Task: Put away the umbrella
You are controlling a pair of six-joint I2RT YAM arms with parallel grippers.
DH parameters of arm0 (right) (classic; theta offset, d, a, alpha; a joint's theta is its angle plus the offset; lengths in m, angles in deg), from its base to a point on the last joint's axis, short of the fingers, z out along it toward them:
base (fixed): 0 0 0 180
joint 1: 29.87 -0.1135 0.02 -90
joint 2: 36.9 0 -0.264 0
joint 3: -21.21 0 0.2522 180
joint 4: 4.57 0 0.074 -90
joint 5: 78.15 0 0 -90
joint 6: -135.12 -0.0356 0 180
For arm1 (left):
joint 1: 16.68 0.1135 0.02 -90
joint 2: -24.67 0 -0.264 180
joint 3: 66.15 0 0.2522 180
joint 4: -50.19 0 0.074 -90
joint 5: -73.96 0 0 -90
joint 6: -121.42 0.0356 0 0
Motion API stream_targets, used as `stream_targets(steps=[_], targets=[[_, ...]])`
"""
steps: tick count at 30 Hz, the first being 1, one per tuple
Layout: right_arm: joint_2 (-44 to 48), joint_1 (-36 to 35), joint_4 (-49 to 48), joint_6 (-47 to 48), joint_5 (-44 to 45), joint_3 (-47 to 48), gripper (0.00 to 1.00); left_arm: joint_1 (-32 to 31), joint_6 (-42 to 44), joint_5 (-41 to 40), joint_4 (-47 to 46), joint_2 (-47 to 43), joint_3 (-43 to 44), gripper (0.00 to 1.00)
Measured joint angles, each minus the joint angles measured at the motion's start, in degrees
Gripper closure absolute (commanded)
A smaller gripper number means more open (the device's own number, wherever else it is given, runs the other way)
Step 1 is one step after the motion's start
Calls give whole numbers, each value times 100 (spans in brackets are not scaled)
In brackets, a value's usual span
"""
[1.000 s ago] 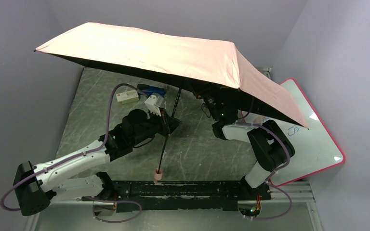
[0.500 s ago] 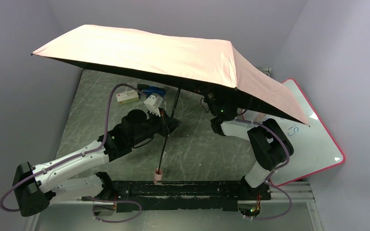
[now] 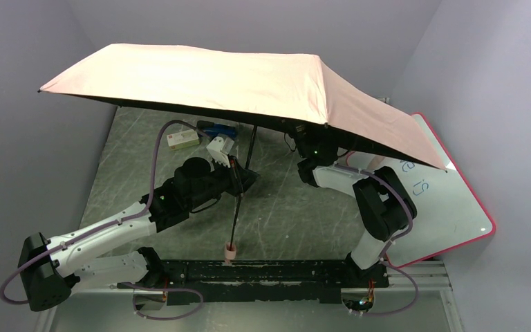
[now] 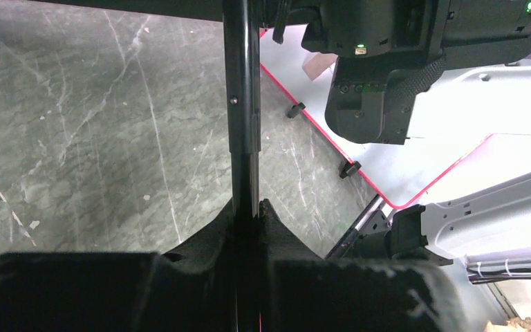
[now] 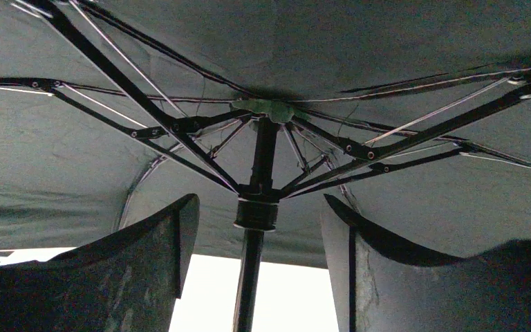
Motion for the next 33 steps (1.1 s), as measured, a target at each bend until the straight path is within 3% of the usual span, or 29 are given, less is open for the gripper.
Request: stream_targets(steps=[15, 24, 33], targets=[[-313, -210, -4, 20, 70, 129, 38, 0, 4, 59, 20, 0, 0, 95], [-313, -216, -4, 50, 212, 184, 34, 0, 4, 81, 28, 0, 0, 95], [-313, -223, -7, 76, 304, 184, 43, 0, 4, 96, 33, 0, 0, 95]])
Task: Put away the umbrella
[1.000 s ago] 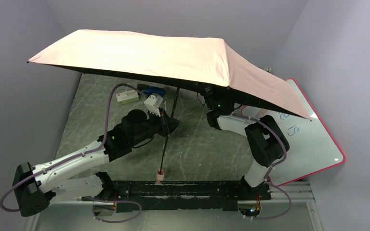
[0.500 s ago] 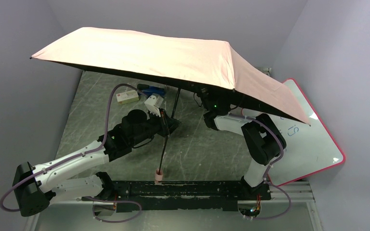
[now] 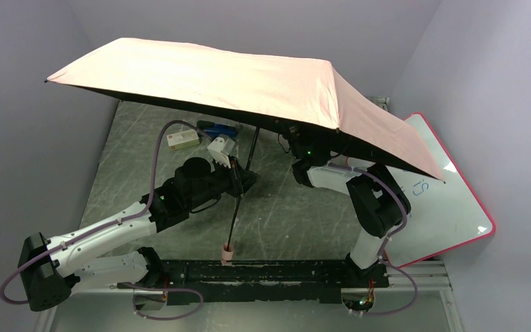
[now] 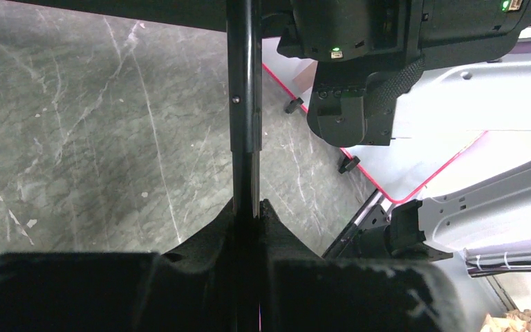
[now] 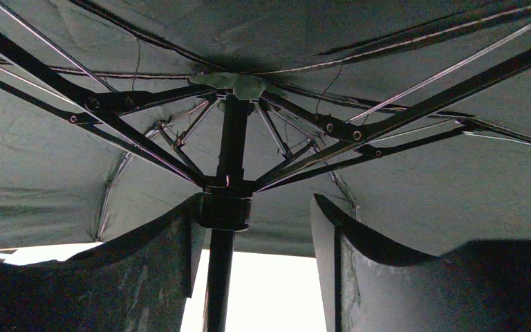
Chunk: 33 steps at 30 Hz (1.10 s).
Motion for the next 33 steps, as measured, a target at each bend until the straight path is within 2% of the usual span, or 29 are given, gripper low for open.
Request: stream_targets(steps=[6, 10, 22, 33], targets=[[33, -13, -31, -9, -11, 0, 71, 17, 0, -31, 15, 2, 0, 95], [98, -48, -33, 22, -120, -26, 100, 35, 0, -85, -74, 11, 28, 95], [293, -35, -35, 179, -181, -455, 100, 44, 0, -90, 28, 42, 87, 95], [935, -439, -33, 984, 302, -1794, 100, -74, 9, -109, 614, 608, 380, 95]])
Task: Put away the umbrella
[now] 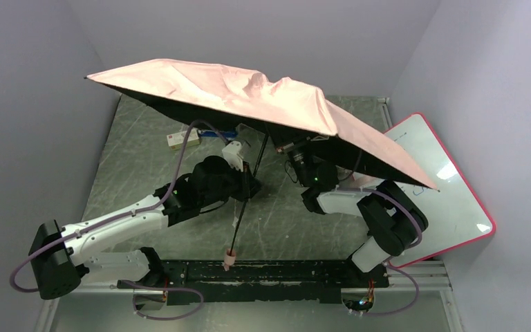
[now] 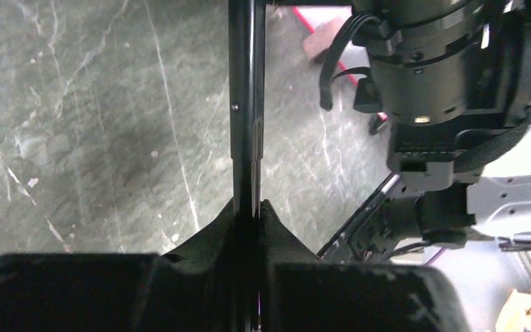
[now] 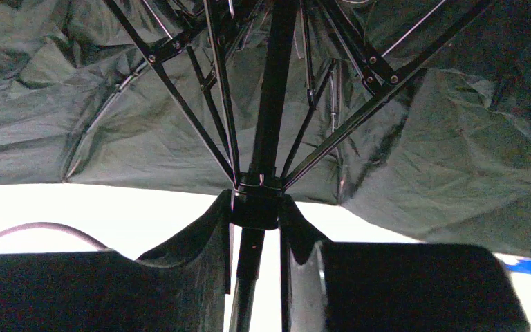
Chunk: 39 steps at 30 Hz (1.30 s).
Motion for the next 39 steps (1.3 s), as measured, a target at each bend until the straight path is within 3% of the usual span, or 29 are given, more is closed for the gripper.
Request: stream_targets(steps=[9, 16, 25, 31, 39], targets=[[286, -127, 44, 328, 455, -564, 100, 85, 170, 358, 267, 197, 28, 94], [769, -345, 911, 680, 702, -216, 100, 332, 319, 466, -68, 188, 111, 51], [855, -483, 1541, 1139, 901, 476, 100, 466, 291, 520, -302, -404, -358, 39], [822, -417, 1652, 1220, 1174, 595, 100, 457, 238, 614, -120, -704, -592, 39], [789, -210, 1786, 1261, 1368, 916, 100, 428, 232, 730, 173, -929, -769, 59]])
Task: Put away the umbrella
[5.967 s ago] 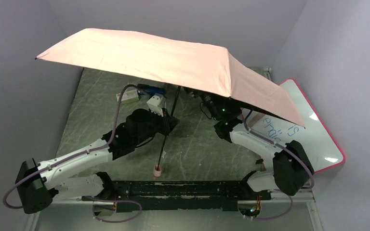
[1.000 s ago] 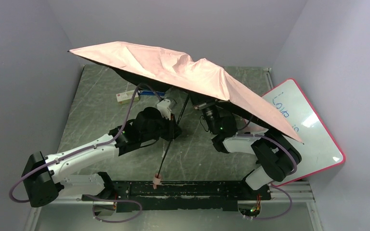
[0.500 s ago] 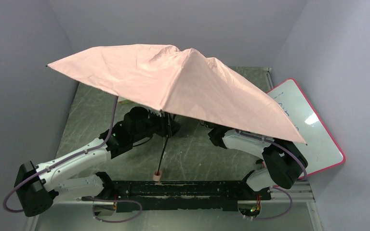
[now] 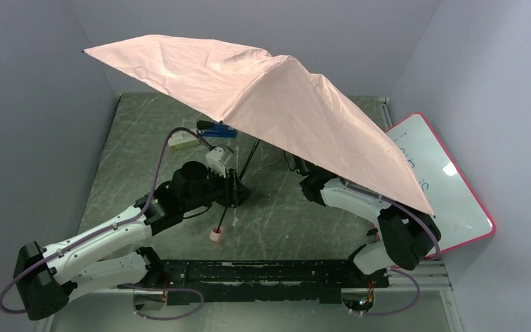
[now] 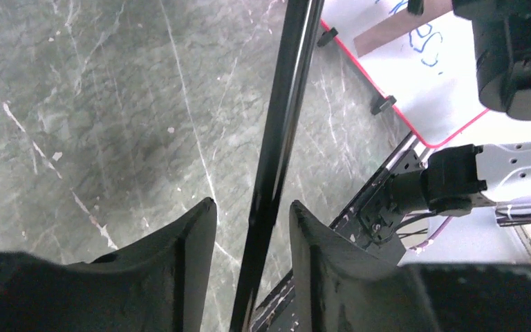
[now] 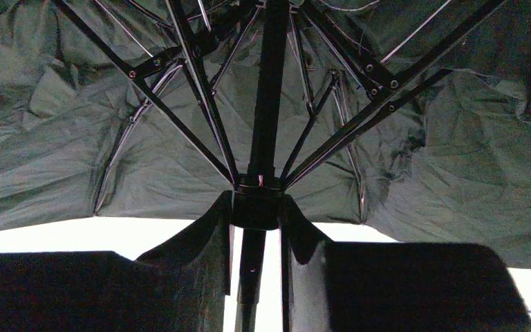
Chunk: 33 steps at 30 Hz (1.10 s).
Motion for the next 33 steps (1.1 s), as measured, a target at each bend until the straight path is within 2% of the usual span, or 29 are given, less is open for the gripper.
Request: stream_targets(steps=[1, 4, 5, 6, 18, 24, 27, 33], targets=[[0, 28, 13, 13, 0, 17, 100, 0, 2, 7, 61, -17, -4, 64], [0, 118, 57, 33, -2, 20, 100, 0, 33, 26, 210, -87, -9, 89], [0, 138, 72, 44, -4, 20, 100, 0, 44, 28, 243, -101, -9, 94], [0, 155, 105, 59, -13, 22, 100, 0, 105, 61, 254, -109, -9, 95], [295, 205, 503, 411, -184, -223, 100, -81, 479, 111, 485, 232, 332, 95], [603, -428, 280, 599, 315, -1172, 100, -181, 634, 227, 892, 664, 358, 95], [625, -887, 470, 525, 98, -1707, 100, -116, 560, 35, 557, 892, 533, 95], [901, -1023, 669, 470, -13, -1838, 100, -105, 520, -61, 323, 905, 595, 95]])
